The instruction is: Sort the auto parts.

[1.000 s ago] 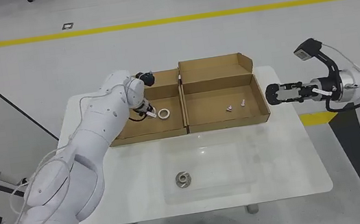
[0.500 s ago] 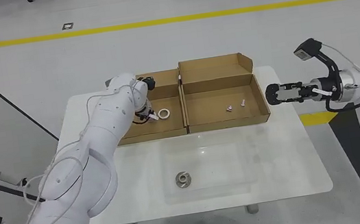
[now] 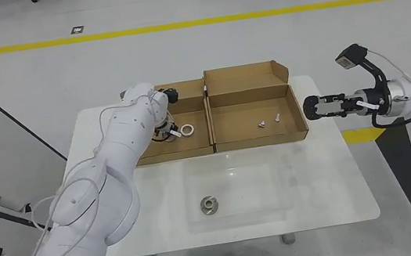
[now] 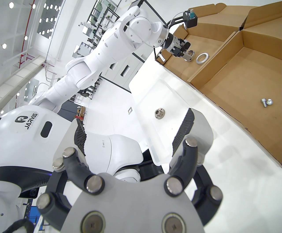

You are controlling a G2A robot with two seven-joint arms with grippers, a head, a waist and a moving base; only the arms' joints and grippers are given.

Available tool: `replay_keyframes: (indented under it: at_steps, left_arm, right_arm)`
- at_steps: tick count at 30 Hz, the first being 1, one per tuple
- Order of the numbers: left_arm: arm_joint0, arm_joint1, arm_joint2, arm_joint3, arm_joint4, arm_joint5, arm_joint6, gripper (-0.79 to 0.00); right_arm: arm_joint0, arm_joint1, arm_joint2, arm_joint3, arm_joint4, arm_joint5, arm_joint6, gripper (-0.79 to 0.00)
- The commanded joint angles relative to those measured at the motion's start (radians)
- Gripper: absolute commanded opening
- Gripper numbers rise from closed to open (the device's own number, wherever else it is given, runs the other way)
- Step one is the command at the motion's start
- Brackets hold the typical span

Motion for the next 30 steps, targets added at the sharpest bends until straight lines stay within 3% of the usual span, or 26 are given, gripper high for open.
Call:
replay_keyframes:
  at_steps: [1, 4, 9, 19, 25, 30]
  left_arm:
    - [-0.007, -0.001, -0.005, 0.008, -0.003, -0.004, 0.007, -0.062]
    - [-0.023, 0.002, -0.014, 0.019, -0.011, -0.013, 0.021, 0.0]
    - [-0.05, 0.014, -0.025, 0.031, -0.007, -0.076, 0.057, 0.0]
    - [-0.078, 0.06, -0.035, -0.019, 0.034, -0.309, 0.143, 0.0]
    - [-0.055, 0.108, -0.049, -0.145, 0.062, -0.438, 0.161, 0.0]
    - [0.015, 0.181, -0.099, -0.371, 0.072, -0.431, 0.112, 0.0]
  right_arm:
    - [0.0, 0.0, 0.0, 0.0, 0.0, 0.0, 0.0, 0.0]
    - [0.0, 0.0, 0.0, 0.0, 0.0, 0.0, 0.0, 0.0]
    - [0.0, 0.0, 0.0, 0.0, 0.0, 0.0, 0.0, 0.0]
    - [0.0, 0.0, 0.0, 0.0, 0.0, 0.0, 0.0, 0.0]
    - [0.0, 0.0, 0.0, 0.0, 0.0, 0.0, 0.0, 0.0]
    - [0.0, 0.0, 0.0, 0.0, 0.0, 0.0, 0.0, 0.0]
